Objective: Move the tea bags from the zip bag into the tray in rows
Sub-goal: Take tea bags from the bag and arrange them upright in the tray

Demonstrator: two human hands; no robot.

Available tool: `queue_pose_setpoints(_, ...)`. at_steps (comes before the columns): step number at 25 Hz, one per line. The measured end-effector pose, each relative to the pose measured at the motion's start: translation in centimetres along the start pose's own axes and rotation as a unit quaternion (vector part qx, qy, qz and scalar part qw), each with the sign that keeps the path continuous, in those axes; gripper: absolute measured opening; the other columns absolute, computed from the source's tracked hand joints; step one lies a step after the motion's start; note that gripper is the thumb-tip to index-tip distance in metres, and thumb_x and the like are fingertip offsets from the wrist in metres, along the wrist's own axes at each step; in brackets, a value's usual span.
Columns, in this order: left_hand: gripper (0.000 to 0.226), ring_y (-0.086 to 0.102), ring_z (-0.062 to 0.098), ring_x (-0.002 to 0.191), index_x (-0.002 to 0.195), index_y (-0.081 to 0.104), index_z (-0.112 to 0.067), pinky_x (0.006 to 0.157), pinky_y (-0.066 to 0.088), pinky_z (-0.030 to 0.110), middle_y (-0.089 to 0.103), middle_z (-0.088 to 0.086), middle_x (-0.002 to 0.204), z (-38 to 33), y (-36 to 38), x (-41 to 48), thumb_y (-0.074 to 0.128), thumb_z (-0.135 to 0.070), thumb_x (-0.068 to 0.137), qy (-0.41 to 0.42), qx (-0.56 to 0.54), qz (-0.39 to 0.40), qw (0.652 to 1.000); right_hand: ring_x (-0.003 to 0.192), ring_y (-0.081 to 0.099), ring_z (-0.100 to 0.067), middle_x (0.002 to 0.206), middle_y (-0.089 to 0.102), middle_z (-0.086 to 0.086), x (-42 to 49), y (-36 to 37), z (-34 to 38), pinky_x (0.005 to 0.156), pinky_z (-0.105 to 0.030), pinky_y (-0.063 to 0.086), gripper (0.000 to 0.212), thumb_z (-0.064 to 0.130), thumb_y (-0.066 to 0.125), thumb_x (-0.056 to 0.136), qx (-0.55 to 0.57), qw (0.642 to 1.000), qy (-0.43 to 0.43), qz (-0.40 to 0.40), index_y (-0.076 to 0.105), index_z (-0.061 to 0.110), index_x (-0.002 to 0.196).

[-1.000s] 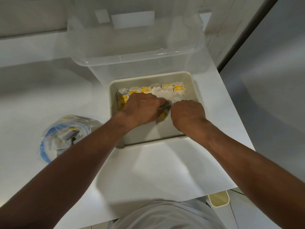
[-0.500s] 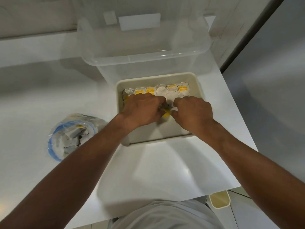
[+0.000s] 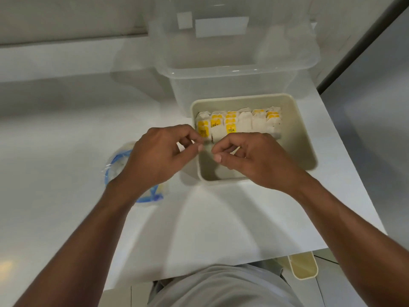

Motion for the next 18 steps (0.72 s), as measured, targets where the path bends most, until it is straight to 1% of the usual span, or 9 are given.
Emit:
queue_pose_setpoints(2,0.010,0.057,0.001,0.055,0.093,0.071,-0.036,0.061,0.042,0.025,0.066,-0.020,0.077,1.5,-1.4,-1.6,0.065,-0.043,0.089,-0.018,0.000,-0.006,1.000,0.062,0.058,0.003,0.079,0.066,0.025,0.1,1.7,1.9,0.058,-0.008,0.036,0.004,0.036,0.070,0.087,0.010,1.000,-0.016,0.004,0.072,0.033,0.089)
queue_pose_setpoints(5,0.016,0.058,-0.002,0.059,0.095,0.070,-0.039,0.062,0.047,0.027,0.068,-0.021,0.081,4.6,-3.4,-4.0,0.060,-0.045,0.086,-0.049,-0.001,-0.006,0.999,0.065,0.060,0.004,0.072,0.063,0.030,0.5,5.0,4.6,0.060,-0.009,0.040,0.004,0.030,0.070,0.088,0.014,0.999,-0.036,0.023,0.073,0.032,0.090)
queue_pose_setpoints(8,0.014,0.060,-0.002,0.063,0.097,0.068,-0.039,0.065,0.049,0.028,0.069,-0.022,0.089,8.0,-4.6,-5.9,0.062,-0.031,0.087,-0.062,-0.006,-0.003,0.998,0.067,0.060,0.002,0.066,0.059,0.036,1.5,8.3,6.6,0.062,-0.008,0.040,0.010,0.028,0.068,0.089,-0.002,0.998,-0.039,0.042,0.074,0.032,0.096)
queue_pose_setpoints(10,0.023,0.058,0.000,0.067,0.102,0.066,-0.038,0.070,0.050,0.030,0.067,-0.025,0.099,9.8,-4.4,-6.7,0.063,-0.023,0.086,-0.077,0.027,0.014,0.997,0.067,0.058,0.006,0.063,0.055,0.040,2.0,10.1,7.1,0.065,-0.006,0.039,0.017,0.024,0.065,0.091,-0.023,0.998,-0.040,0.047,0.074,0.032,0.103)
queue_pose_setpoints(12,0.028,0.058,0.004,0.072,0.109,0.062,-0.038,0.072,0.048,0.028,0.066,-0.025,0.106,11.1,-3.7,-7.4,0.064,-0.021,0.086,-0.096,0.061,0.046,0.992,0.074,0.060,0.006,0.078,0.064,0.032,2.6,12.4,7.2,0.071,-0.011,0.043,0.023,0.022,0.061,0.093,-0.046,0.996,-0.054,0.047,0.073,0.032,0.109)
queue_pose_setpoints(14,0.029,0.061,0.010,0.084,0.114,0.061,-0.038,0.071,0.043,0.025,0.066,-0.023,0.110,12.0,-2.8,-7.9,0.065,-0.027,0.087,-0.108,0.096,0.068,0.987,0.089,0.066,-0.009,0.103,0.071,0.013,3.0,14.4,6.5,0.081,-0.029,0.051,0.024,0.026,0.056,0.095,-0.119,0.991,-0.043,0.034,0.071,0.032,0.112)
queue_pose_setpoints(15,0.029,0.063,0.013,0.090,0.116,0.062,-0.039,0.070,0.042,0.025,0.066,-0.022,0.113,12.2,-2.5,-8.1,0.065,-0.030,0.088,-0.107,0.118,0.066,0.985,0.093,0.066,-0.017,0.108,0.070,0.007,3.0,15.0,6.1,0.082,-0.033,0.051,0.024,0.032,0.052,0.097,-0.188,0.981,-0.025,0.024,0.070,0.032,0.113)
queue_pose_setpoints(17,0.031,0.066,0.019,0.095,0.118,0.063,-0.041,0.069,0.044,0.026,0.067,-0.018,0.116,12.3,-2.0,-8.2,0.065,-0.035,0.087,-0.083,0.162,0.033,0.983,0.096,0.065,-0.019,0.110,0.067,0.006,2.8,15.8,5.2,0.080,-0.032,0.051,0.029,0.041,0.043,0.099,-0.312,0.950,0.007,0.019,0.066,0.033,0.114)
queue_pose_setpoints(18,0.033,0.068,0.022,0.092,0.119,0.063,-0.042,0.067,0.046,0.027,0.066,-0.015,0.117,12.2,-1.7,-8.3,0.065,-0.037,0.086,-0.065,0.179,0.023,0.982,0.097,0.065,-0.018,0.111,0.066,0.007,2.5,16.1,4.9,0.078,-0.030,0.050,0.030,0.043,0.041,0.099,-0.333,0.942,0.019,0.021,0.065,0.034,0.116)
Point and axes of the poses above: each hand's wrist, its own x-axis towards the middle knuckle, its own y-axis out of the palm, z = x × y, the point moved 4 cm from there along x, towards the middle knuckle
